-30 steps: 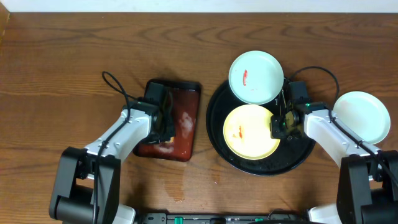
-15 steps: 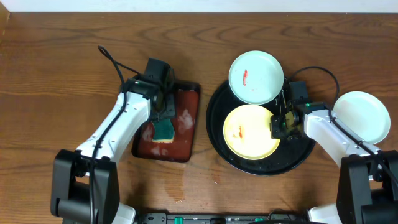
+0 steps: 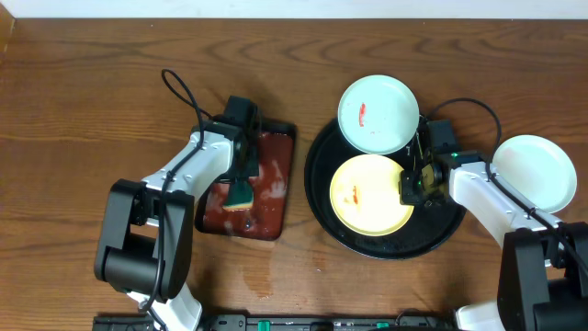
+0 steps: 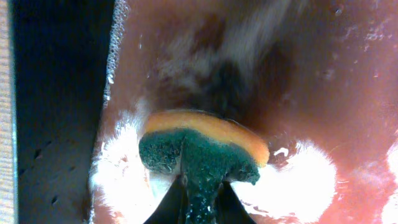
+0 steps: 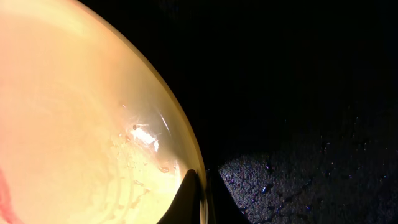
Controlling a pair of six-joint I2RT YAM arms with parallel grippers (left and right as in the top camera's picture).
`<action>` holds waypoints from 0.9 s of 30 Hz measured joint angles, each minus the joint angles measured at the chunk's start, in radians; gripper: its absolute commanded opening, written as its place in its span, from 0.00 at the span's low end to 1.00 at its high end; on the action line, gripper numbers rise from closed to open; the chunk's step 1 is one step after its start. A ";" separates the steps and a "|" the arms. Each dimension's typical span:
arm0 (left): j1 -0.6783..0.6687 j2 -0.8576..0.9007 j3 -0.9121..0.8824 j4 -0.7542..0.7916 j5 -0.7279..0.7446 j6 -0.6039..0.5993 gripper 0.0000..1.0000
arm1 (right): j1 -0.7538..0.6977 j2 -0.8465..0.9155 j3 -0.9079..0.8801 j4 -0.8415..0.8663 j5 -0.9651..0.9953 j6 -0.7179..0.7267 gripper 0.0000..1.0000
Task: Clean dirty plates on tray and stack at the side
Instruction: 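Lower the left gripper onto the green sponge and grasp it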
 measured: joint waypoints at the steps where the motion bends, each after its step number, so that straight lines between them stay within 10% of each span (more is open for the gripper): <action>1: 0.001 0.000 0.008 -0.016 0.009 0.000 0.26 | 0.000 0.000 0.000 0.000 0.000 0.000 0.01; 5: -0.001 -0.019 0.031 -0.074 0.050 0.006 0.59 | 0.000 0.000 0.000 0.000 0.000 0.000 0.01; 13: -0.004 -0.146 0.049 -0.188 0.073 -0.003 0.60 | 0.000 0.000 0.000 0.000 0.000 0.000 0.01; 21: -0.004 -0.128 -0.037 -0.104 0.090 -0.031 0.47 | 0.000 0.000 0.000 0.000 0.000 0.000 0.01; 25: -0.004 -0.098 -0.106 -0.022 0.109 -0.049 0.08 | 0.000 0.000 0.000 0.000 0.000 0.000 0.01; 27: -0.004 -0.098 -0.108 -0.016 0.117 -0.049 0.07 | 0.000 0.000 0.000 0.000 0.000 0.000 0.01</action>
